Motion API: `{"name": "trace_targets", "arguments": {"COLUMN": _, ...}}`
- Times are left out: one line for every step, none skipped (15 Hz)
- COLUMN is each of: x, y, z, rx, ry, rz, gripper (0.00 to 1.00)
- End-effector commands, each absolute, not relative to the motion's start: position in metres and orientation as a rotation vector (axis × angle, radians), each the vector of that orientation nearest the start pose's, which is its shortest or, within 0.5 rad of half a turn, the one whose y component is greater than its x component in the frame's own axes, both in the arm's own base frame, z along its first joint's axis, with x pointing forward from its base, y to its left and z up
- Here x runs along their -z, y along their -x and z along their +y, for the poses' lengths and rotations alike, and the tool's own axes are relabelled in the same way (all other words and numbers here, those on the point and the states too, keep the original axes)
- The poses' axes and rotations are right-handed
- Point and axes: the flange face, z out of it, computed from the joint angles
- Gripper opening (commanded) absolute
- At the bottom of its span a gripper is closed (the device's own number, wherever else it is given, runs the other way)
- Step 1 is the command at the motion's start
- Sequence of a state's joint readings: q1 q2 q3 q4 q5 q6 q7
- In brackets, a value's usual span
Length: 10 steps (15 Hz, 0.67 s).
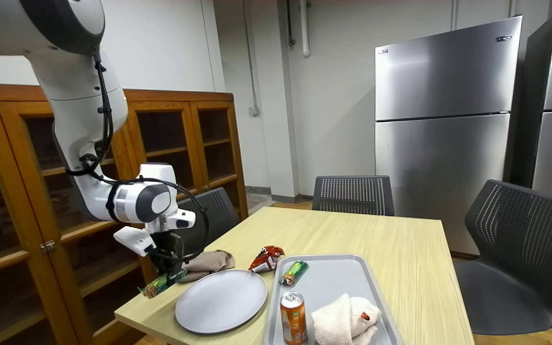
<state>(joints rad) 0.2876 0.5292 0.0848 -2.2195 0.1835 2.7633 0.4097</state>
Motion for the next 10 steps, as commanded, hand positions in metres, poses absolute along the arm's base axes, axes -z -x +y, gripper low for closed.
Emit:
{"name": "trace_targets", "arguments": {"x": -0.133, "y": -0.510, "z": 0.222, "rx": -0.090, "ry": 3.015, "rz": 0.255, "gripper": 0.13}}
{"name": "trace_targets", "arguments": {"x": -0.131, "y": -0.509, "z": 0.229, "rx": -0.104, "ry": 3.014, "rz": 0.247, "gripper": 0.13}}
{"name": "trace_targets", "arguments": {"x": -0.129, "y": -0.510, "z": 0.234, "rx": -0.105, "ry": 3.019, "rz": 0.243, "gripper": 0.13}}
{"name": "trace_targets", "arguments": {"x": -0.125, "y": -0.511, "z": 0.238, "rx": -0.114, "ry": 3.020, "rz": 0.241, "gripper": 0.13}}
{"name": "trace_targets", "arguments": {"x": -0.122, "y": -0.513, "z": 0.241, "rx": -0.119, "ry": 3.023, "rz": 0.242, "gripper": 0.13}}
{"name": "trace_targets", "arguments": {"x": -0.118, "y": -0.516, "z": 0.244, "rx": -0.126, "ry": 3.024, "rz": 0.248, "gripper": 0.13}}
{"name": "trace_targets", "arguments": {"x": -0.115, "y": -0.518, "z": 0.247, "rx": -0.140, "ry": 3.023, "rz": 0.252, "gripper": 0.13}}
{"name": "trace_targets", "arguments": {"x": -0.111, "y": -0.521, "z": 0.250, "rx": -0.148, "ry": 3.024, "rz": 0.258, "gripper": 0.13}}
{"name": "trace_targets", "arguments": {"x": -0.107, "y": -0.523, "z": 0.252, "rx": -0.160, "ry": 3.027, "rz": 0.260, "gripper": 0.13}}
{"name": "trace_targets", "arguments": {"x": -0.104, "y": -0.525, "z": 0.254, "rx": -0.168, "ry": 3.030, "rz": 0.259, "gripper": 0.13}}
